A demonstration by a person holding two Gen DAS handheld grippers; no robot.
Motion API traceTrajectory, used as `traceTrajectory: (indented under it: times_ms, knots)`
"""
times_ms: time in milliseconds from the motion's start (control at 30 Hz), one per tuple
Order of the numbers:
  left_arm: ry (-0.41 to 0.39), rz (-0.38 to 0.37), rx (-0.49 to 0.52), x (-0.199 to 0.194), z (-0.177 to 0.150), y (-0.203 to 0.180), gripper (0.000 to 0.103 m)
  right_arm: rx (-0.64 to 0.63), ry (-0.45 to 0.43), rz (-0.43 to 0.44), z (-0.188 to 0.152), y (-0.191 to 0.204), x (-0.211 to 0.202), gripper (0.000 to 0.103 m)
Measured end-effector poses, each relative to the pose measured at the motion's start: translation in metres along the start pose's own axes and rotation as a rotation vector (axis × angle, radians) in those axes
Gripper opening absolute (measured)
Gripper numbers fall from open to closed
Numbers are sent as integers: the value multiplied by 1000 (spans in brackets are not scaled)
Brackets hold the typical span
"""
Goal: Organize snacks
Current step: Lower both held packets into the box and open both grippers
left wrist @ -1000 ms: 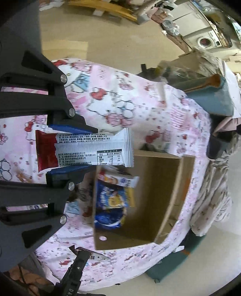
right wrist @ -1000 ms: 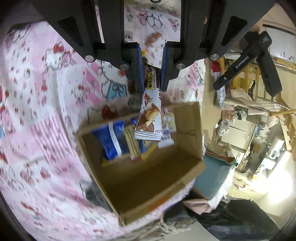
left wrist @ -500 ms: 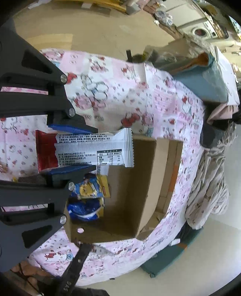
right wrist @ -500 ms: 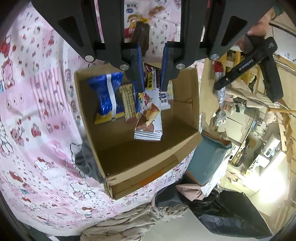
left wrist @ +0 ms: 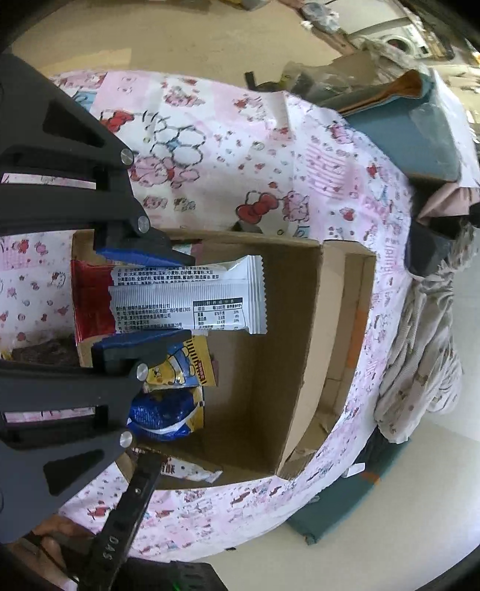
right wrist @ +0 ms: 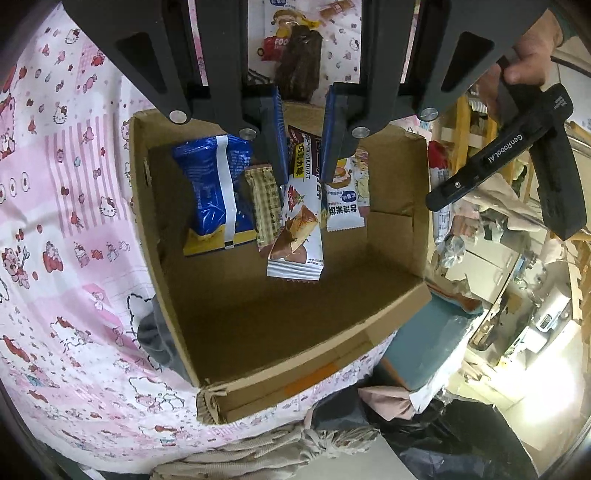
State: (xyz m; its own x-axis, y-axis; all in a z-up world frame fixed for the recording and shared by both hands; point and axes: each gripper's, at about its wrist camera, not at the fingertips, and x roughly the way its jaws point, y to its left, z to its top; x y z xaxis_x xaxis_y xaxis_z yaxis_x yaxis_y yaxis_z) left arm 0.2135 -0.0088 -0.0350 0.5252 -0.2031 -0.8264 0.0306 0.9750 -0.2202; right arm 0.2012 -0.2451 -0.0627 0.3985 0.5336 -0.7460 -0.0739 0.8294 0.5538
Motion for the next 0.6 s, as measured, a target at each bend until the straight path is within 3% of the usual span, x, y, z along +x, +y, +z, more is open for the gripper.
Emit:
traceTrajectory:
  times_ms: [467,533,600]
  knots:
    - [33,-29,-27,3,-5,0,28,3,41,-13,4,3,16,22]
    - [51,-37,-24,6,-4,-1,32,14,50,-21,4,2,17,22]
    - [60,-25,-21,7,-5,-2,47,28,58,-33,5,-1,19,23]
